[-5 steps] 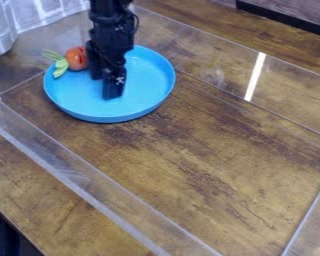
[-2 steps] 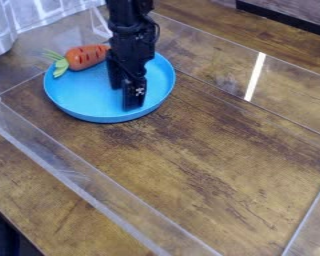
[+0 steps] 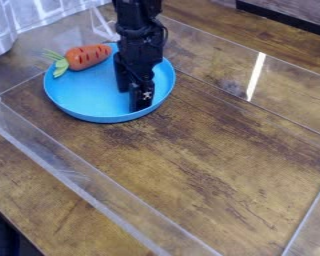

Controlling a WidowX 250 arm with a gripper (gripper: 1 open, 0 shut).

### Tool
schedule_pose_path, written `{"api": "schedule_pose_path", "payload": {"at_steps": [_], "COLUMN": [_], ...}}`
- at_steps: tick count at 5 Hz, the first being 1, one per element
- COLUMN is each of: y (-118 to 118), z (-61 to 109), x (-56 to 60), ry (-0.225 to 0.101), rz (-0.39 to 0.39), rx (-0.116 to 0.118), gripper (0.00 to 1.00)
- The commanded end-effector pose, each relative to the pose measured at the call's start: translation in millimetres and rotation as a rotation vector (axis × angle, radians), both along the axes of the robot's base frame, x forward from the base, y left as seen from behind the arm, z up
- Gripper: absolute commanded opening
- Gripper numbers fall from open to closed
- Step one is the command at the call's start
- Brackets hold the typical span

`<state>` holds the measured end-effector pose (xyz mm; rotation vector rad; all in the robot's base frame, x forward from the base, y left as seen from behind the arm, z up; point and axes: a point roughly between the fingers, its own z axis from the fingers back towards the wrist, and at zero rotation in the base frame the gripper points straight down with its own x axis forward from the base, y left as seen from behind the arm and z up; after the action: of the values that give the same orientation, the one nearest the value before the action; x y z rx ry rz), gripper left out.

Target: Remove the carrot from inside the blue tray and put it on the table

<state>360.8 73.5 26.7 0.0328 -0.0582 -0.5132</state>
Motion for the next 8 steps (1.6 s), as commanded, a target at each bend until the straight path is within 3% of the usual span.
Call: {"api": "schedule_pose_path", "payload": {"at_steps": [1,2,8], "y": [-11.0,-14.7,-34.2], "z": [17.4,14.8,36.8], "x": [7.5,8.3,1.3], "ry": [-0.06,-0.065,-0.075], "rz": [-0.033,-0.044,-0.077], "rx": [0.006,0.002,-0.002], "gripper": [1.0,0.0,0.0]}}
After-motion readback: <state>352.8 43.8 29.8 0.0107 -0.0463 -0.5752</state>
